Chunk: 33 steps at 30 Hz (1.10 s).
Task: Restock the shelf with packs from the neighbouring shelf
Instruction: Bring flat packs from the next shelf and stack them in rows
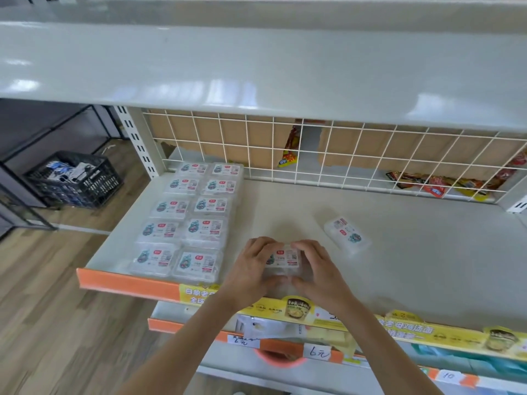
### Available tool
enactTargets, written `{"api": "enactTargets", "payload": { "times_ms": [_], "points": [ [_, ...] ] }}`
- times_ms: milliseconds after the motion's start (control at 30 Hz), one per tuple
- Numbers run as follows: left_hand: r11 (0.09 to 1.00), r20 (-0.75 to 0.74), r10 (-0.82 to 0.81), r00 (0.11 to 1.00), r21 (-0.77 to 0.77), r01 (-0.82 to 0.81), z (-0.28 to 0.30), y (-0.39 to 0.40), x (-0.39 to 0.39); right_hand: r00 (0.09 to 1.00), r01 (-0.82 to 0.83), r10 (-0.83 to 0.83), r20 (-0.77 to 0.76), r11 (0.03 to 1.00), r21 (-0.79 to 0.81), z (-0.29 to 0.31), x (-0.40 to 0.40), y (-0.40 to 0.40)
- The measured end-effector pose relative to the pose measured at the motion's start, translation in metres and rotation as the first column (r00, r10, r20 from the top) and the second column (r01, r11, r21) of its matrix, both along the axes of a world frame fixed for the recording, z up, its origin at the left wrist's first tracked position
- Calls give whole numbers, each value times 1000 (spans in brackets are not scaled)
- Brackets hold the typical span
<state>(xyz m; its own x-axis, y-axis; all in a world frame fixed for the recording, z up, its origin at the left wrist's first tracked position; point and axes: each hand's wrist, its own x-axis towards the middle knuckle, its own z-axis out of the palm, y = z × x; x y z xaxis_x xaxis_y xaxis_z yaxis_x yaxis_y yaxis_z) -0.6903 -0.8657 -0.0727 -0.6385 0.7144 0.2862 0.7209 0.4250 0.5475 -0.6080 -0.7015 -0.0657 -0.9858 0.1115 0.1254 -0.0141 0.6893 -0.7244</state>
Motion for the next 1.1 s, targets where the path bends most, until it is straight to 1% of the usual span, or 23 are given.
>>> {"api": "enactTargets", "payload": {
  "times_ms": [100,167,267,333,433,500,667,733,800,933,1000,1100],
  "points": [
    [1000,-27,-5,1000,12,5,10,-16,2,998,-64,65,28,997,-32,6,-3,-8],
    [1000,-47,23,999,23,-22,17,-37,1,991,-127,128,37,992,-28,9,-9,-20],
    [994,-136,106,985,20,-104,25,-76,-4,969,-245,245,20,970,-14,14,-26,-45],
    [986,-187,166,968,9,-167,30,-103,-9,960,-280,280,5,960,8,14,-37,-62],
    [973,-176,229,958,-2,-233,41,-139,-13,972,-218,224,-70,973,77,0,-49,-74],
    [961,-151,269,951,-20,-275,44,-159,-17,978,-184,192,-83,979,91,-9,-54,-75],
    [934,-95,315,944,-146,-326,33,-190,-30,977,-172,181,-111,982,83,-11,-56,-72],
    [931,-111,320,941,-149,-334,30,-190,-31,976,-177,186,-110,980,86,-12,-56,-71],
    [927,-164,329,930,-130,-351,31,-184,-29,977,-176,185,-108,980,89,-14,-55,-70],
    [932,-245,326,913,-79,-354,42,-153,-16,977,-165,176,-124,982,95,-13,-55,-70],
    [952,-238,288,928,-37,-305,48,-125,-10,980,-139,148,-130,988,72,-12,-55,-70],
    [982,-193,185,963,9,-187,47,-75,-5,987,-96,100,-128,995,40,-10,-51,-63]
  ]
}}
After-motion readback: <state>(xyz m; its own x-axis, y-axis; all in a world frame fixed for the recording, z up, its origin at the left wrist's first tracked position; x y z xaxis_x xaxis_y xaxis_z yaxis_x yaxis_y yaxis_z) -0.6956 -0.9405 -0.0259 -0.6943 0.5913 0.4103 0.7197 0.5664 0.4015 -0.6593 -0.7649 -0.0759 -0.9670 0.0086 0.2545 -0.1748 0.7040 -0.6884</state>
